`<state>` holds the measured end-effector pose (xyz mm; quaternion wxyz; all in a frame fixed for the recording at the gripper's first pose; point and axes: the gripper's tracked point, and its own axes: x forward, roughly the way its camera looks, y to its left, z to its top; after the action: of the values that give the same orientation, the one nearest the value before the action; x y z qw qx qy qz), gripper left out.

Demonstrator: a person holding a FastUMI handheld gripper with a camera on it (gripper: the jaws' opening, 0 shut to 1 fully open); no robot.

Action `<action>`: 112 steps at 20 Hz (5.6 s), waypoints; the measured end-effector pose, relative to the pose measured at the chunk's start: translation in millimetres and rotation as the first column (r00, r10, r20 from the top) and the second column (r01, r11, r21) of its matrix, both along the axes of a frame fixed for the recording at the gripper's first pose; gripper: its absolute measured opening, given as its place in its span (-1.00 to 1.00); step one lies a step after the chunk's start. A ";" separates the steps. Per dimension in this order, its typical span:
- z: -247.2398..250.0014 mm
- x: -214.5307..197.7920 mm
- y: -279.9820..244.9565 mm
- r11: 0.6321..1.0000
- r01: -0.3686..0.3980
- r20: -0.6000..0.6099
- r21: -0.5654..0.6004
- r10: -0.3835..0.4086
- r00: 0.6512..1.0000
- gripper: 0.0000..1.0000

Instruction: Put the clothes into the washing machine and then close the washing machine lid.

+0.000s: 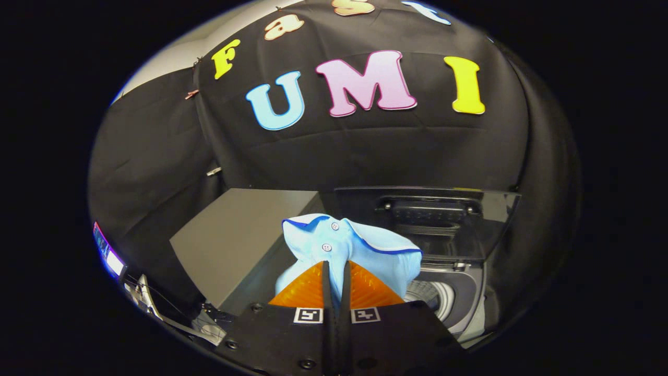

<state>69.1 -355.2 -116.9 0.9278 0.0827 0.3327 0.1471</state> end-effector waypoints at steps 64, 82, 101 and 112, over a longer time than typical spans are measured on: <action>-203.4 28.0 -95.1 0.921 0.266 -0.144 -0.285 -0.316 0.938 1.00; 28.3 130.0 -79.6 0.912 0.389 0.313 -0.129 -0.335 0.889 0.99; -37.0 195.4 -104.5 0.893 0.391 0.174 -0.223 -0.358 0.917 1.00; -32.1 177.3 -101.6 0.898 0.383 0.234 -0.215 -0.334 0.913 1.00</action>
<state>246.4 -456.8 -149.0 0.9693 0.0076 0.2374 -0.0640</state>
